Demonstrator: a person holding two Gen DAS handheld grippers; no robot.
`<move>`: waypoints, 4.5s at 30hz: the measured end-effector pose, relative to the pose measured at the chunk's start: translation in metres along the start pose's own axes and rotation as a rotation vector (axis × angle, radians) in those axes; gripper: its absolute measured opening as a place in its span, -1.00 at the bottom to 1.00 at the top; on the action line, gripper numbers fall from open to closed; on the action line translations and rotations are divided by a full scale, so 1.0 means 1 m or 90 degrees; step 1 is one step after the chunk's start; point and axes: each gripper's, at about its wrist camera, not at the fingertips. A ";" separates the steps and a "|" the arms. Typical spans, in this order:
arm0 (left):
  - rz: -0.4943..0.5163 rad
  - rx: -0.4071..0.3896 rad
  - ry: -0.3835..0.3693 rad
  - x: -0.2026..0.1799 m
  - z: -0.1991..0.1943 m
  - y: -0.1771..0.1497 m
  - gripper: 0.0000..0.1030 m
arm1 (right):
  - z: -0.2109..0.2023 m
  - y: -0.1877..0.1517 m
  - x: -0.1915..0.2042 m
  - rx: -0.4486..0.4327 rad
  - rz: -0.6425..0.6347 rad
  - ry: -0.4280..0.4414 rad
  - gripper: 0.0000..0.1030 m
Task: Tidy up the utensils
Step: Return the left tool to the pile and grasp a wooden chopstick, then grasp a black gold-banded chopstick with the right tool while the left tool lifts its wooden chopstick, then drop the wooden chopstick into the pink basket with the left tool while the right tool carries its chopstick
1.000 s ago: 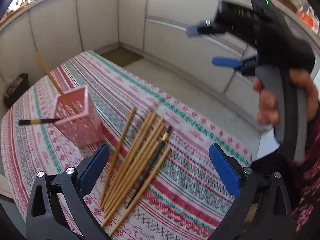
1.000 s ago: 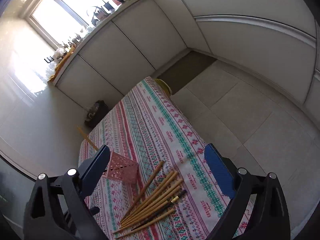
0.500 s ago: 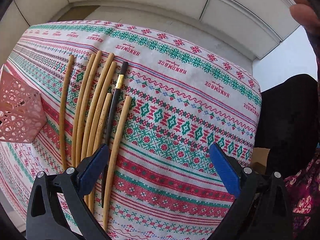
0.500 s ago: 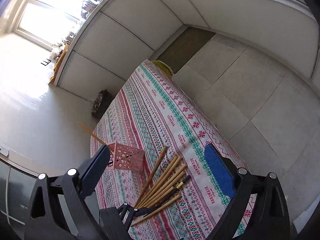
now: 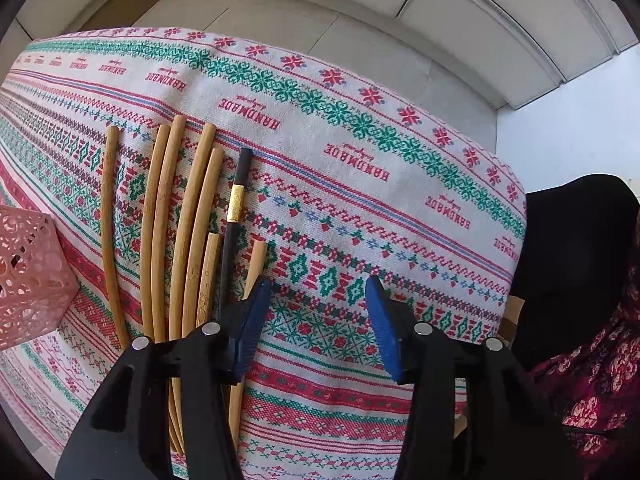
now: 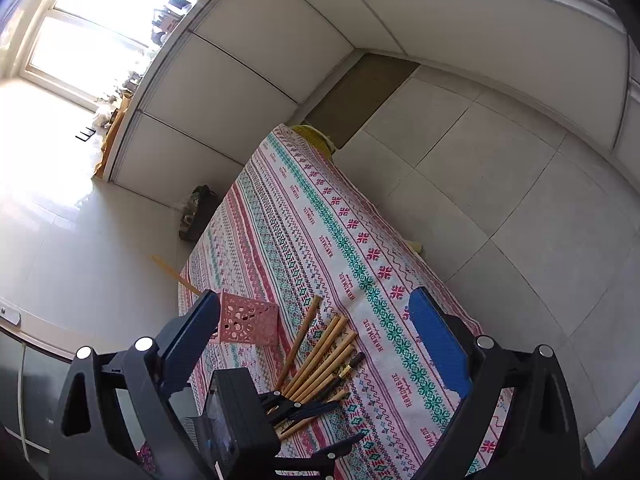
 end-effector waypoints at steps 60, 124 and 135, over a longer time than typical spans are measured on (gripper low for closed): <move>-0.539 -0.392 0.035 0.052 -0.152 -0.191 -0.71 | 0.185 -0.139 0.025 0.269 -0.241 -0.417 -0.69; -0.700 -0.863 0.402 0.034 -0.349 -0.194 -0.88 | -0.057 -0.109 0.240 -0.163 -0.542 0.040 -0.86; -0.723 -0.882 0.496 0.096 -0.313 -0.140 -0.88 | -0.013 -0.070 0.250 -0.194 -0.546 0.086 -0.85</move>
Point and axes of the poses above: each gripper's, at about its wrist camera, not at the fingertips, and z roughly the way its jaws point, x to its left, y to its top, and after that the axes turned 15 degrees about y, right-handed
